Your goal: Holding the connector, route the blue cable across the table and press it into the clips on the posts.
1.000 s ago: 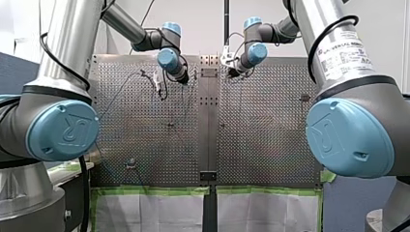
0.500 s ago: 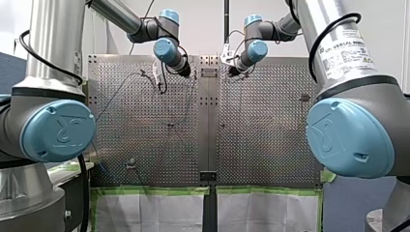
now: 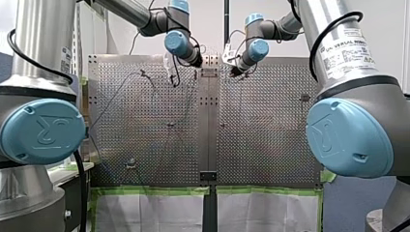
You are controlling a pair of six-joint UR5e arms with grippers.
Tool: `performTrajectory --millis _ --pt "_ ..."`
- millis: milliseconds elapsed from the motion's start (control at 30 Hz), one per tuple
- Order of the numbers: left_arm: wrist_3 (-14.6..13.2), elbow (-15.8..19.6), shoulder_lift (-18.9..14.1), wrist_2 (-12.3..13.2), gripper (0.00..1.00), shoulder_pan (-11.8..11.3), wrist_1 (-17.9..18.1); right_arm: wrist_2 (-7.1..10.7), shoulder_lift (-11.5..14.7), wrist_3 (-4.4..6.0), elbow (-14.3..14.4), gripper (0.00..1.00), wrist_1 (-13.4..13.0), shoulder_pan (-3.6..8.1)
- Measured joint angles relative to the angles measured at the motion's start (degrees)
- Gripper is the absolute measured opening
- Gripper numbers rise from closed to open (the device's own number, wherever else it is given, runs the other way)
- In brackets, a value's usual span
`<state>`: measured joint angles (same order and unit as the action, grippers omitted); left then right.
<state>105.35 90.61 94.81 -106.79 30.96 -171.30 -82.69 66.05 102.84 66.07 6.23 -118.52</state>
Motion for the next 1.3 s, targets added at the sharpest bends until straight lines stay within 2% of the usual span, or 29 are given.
performTrajectory --millis 167,300,967,1300 --pt "-1.02 -2.36 1.92 -0.79 1.0 2.56 -1.7 -0.02 0.01 -0.06 0.06 0.0 0.0 0.0" --pt "-1.59 -4.37 3.88 -2.38 1.0 3.46 -2.78 -0.02 0.01 -0.07 0.08 0.0 -0.05 0.01" --pt "-2.58 -15.43 14.93 -6.91 1.0 3.67 -5.98 -0.1 0.01 -0.08 0.08 0.0 -0.26 0.15" --pt "-2.7 -20.43 19.23 -9.63 1.0 3.23 -5.27 -0.11 0.0 -0.08 0.08 0.0 -0.26 0.21"
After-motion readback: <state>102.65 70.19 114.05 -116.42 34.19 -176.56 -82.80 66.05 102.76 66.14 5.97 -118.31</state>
